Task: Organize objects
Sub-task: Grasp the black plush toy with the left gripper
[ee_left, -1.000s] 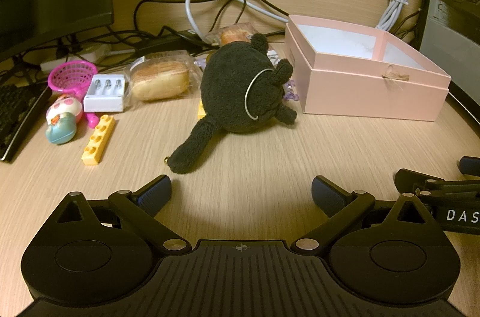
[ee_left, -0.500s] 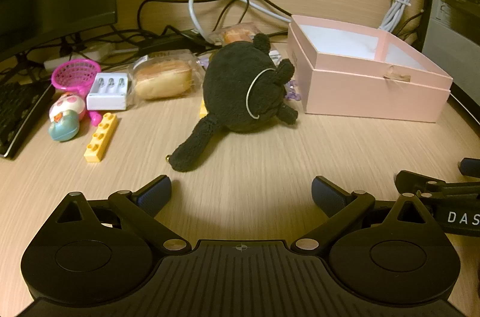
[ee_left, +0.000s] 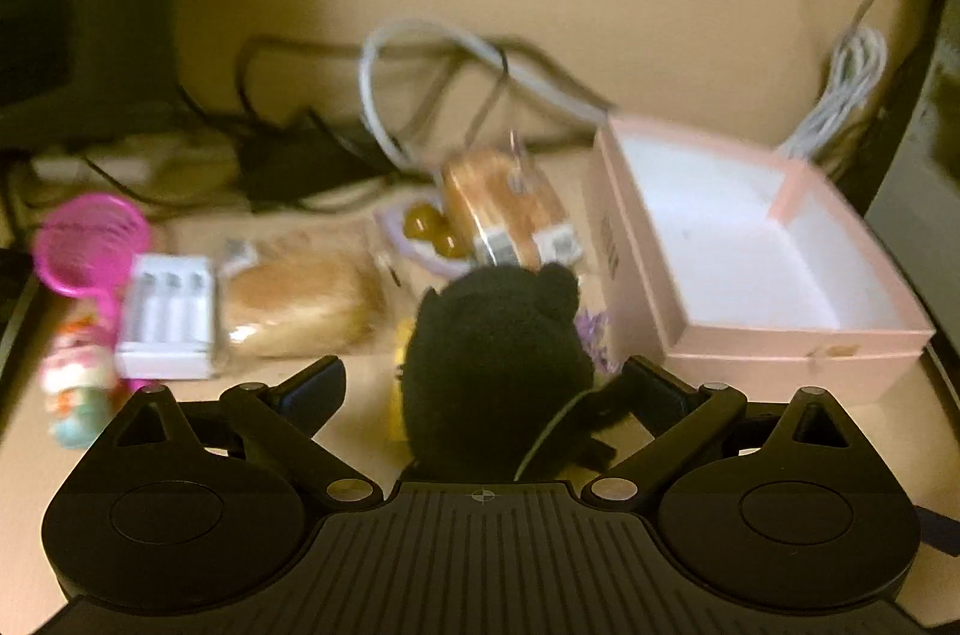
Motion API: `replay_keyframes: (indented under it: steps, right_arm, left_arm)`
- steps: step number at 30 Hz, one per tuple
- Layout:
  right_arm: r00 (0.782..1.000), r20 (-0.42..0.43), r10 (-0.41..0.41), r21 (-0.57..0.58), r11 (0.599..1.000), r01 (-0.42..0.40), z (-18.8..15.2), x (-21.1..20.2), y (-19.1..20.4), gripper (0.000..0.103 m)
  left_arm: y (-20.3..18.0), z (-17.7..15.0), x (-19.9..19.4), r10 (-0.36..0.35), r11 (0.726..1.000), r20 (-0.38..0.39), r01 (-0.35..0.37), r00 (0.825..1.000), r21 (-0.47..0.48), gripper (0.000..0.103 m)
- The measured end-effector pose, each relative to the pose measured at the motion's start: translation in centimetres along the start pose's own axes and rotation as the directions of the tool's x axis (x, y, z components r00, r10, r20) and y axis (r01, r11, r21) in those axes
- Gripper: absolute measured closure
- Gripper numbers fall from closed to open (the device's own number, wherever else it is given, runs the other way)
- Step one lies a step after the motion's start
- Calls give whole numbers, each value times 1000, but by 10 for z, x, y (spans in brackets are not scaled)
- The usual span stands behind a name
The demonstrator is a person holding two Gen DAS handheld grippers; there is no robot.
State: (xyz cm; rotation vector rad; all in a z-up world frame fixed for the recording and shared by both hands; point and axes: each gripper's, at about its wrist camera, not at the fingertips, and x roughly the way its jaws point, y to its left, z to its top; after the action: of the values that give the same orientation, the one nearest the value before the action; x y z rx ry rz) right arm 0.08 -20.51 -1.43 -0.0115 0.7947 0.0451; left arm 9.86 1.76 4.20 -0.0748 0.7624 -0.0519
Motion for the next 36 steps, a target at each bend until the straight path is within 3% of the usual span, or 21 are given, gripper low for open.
replay_keyframes:
  steps: [2,3,4,8,13,15,19,23,26,29,30,31,34,36]
  right_arm:
    - [1000,-29,8,-6,1000,-8,4,1,-1,0]
    - [999,-37,10,-12,1000,-11,5,1,-1,0]
    - [999,-45,13,-18,1000,-14,6,1,-1,0]
    - [996,-82,26,-31,999,-29,9,1,0,0]
    - [987,-142,78,-97,991,-93,11,-4,28,0]
    - [990,-116,82,-146,984,-99,16,-9,52,0]
    - [989,-37,140,-262,954,-145,40,-18,118,0]
    - [973,7,232,-397,893,-210,69,-15,196,0]
    - [961,18,275,-487,842,-232,89,-3,254,0]
    - [957,49,288,-544,811,-216,107,17,298,0]
    - [955,50,292,-569,794,-213,111,24,310,4]
    - [956,45,291,-604,770,-207,115,34,325,18]
    - [953,8,304,-664,714,-222,121,55,356,47]
    - [947,-4,322,-704,671,-232,121,69,376,51]
  left_arm:
    - [1,2,12,-28,999,-28,29,999,16,2]
    - [3,1,15,-56,998,-38,56,998,16,12]
    - [5,1,15,-74,997,-47,75,996,7,30]
    - [14,1,-2,-46,999,-97,44,994,-27,30]
    - [63,-21,-63,-156,983,-43,151,987,-107,30]
    - [94,-37,-88,-169,975,-31,162,985,-155,30]
    - [158,-59,-118,-82,971,-38,71,996,-229,31]
    - [220,-72,-139,-3,943,-36,-9,999,-332,31]
    - [258,-74,-155,28,922,-12,-30,1000,-387,30]
    - [279,-76,-167,53,918,2,-48,999,-394,30]
    - [284,-78,-169,51,916,3,-45,999,-398,30]
    - [289,-80,-170,44,913,1,-40,999,-407,30]
    - [298,-81,-168,1,895,-17,-9,1000,-445,30]
    - [303,-83,-168,-14,896,-12,7,1000,-443,30]
